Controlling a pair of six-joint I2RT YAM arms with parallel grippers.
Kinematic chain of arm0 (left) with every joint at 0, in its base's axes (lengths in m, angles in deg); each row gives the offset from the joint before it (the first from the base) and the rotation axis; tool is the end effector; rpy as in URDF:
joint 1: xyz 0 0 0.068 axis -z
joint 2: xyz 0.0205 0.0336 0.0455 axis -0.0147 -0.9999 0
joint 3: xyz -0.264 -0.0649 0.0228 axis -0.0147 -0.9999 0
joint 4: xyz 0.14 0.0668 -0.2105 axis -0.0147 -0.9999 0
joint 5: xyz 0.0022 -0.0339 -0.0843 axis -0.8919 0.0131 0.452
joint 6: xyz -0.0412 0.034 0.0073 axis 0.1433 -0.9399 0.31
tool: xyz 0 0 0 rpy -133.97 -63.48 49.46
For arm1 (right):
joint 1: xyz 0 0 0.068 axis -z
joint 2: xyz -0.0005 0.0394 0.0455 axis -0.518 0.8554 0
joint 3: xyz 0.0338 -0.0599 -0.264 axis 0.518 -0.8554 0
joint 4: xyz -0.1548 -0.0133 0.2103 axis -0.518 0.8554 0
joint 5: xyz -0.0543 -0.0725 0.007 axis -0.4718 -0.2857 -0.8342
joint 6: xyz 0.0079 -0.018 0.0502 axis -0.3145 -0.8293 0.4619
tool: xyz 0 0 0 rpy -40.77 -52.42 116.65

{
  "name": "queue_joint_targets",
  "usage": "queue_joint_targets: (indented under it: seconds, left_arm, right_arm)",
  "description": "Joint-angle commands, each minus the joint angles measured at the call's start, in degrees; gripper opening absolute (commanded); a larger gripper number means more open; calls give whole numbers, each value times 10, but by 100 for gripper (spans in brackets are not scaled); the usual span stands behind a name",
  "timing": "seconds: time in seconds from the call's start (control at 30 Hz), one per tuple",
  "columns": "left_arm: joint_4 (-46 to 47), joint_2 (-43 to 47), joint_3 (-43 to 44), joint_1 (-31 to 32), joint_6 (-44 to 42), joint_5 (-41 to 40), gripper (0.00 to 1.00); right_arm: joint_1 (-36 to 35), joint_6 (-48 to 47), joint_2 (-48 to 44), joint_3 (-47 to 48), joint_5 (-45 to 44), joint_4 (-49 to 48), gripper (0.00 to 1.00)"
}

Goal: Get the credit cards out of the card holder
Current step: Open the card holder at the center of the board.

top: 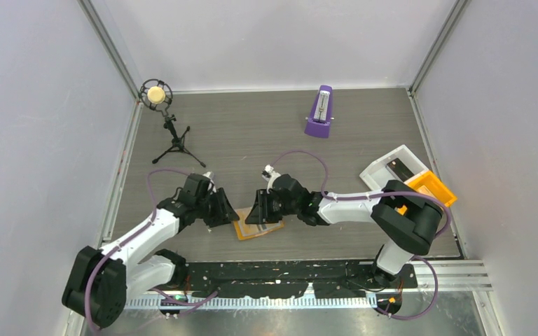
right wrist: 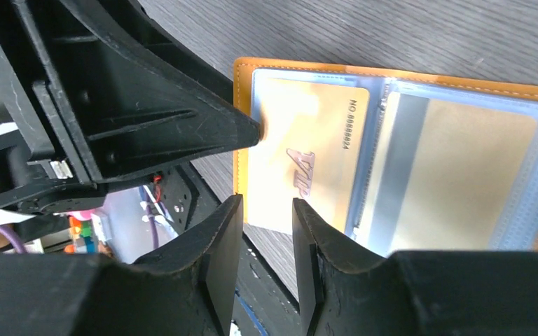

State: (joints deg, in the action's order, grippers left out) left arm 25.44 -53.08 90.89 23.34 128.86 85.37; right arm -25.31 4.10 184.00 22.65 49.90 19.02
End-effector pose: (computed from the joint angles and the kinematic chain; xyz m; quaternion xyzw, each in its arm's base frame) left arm 0.1633 -0.0838 0.1692 -0.1483 0.9304 -0.2862 0.1747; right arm 0.1732 0.2805 0.1619 -0.1132 0.8682 0.4511 0.1729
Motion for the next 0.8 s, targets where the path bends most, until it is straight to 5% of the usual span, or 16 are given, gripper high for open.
queue_joint_targets:
  seconds: [0.0, 0.17, 0.43, 0.77]
  left_arm:
    - [45, -32, 2, -4, -28, 23, 33]
    - [86, -77, 9, -3, -47, 54, 12]
    - [132, -167, 42, -2, -56, 87, 11]
    - [21, -124, 91, -1, -91, 32, 47]
  right_arm:
    - [9, -42, -44, 18, -31, 43, 40]
    - [31, -53, -57, 9, -29, 56, 42]
    - [66, -63, -64, -15, -16, 48, 38]
    - [68, -54, -47, -11, -11, 48, 34]
